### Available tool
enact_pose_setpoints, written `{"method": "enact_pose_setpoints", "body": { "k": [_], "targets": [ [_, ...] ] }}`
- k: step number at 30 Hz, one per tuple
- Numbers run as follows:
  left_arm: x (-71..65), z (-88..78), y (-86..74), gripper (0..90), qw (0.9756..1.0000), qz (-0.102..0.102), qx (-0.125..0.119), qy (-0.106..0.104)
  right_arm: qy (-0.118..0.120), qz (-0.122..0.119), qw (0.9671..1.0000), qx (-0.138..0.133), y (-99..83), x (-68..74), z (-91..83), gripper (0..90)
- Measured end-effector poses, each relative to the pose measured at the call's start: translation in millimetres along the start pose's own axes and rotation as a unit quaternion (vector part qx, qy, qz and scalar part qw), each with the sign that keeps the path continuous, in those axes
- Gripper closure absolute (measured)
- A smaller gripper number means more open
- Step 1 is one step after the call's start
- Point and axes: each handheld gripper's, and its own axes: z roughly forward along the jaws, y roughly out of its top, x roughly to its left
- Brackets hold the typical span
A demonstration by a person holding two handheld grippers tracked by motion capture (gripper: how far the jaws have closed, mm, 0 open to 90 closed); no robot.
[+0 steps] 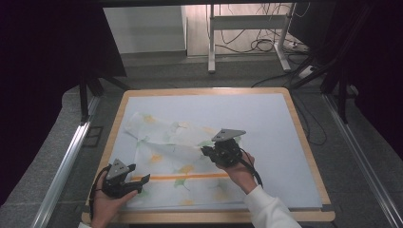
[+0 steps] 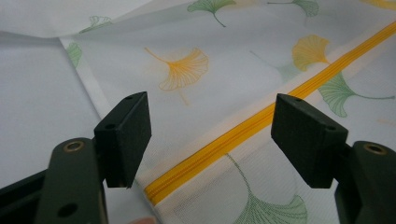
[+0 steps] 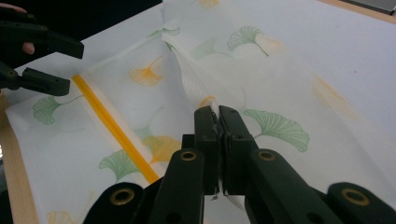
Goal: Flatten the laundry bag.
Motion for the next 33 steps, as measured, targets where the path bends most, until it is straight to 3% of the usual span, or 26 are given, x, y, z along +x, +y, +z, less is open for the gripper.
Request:
{"method": "enact_pose_setpoints", "body": {
  "k": [21,33],
  "targets": [
    [-0.5,-0.7,0.0,28.9,1.0000,0.000,-0.002,-0.005,-0.019,0.028,0.9991,-0.027,2.6,-25.3,-20.5,86.6],
    [-0.7,-0.3,0.0,29.0,1.0000,0.002,-0.001,-0.008,-0.041,0.055,0.9968,-0.042,0.5,-49.4,-30.7,86.6]
  ]
}}
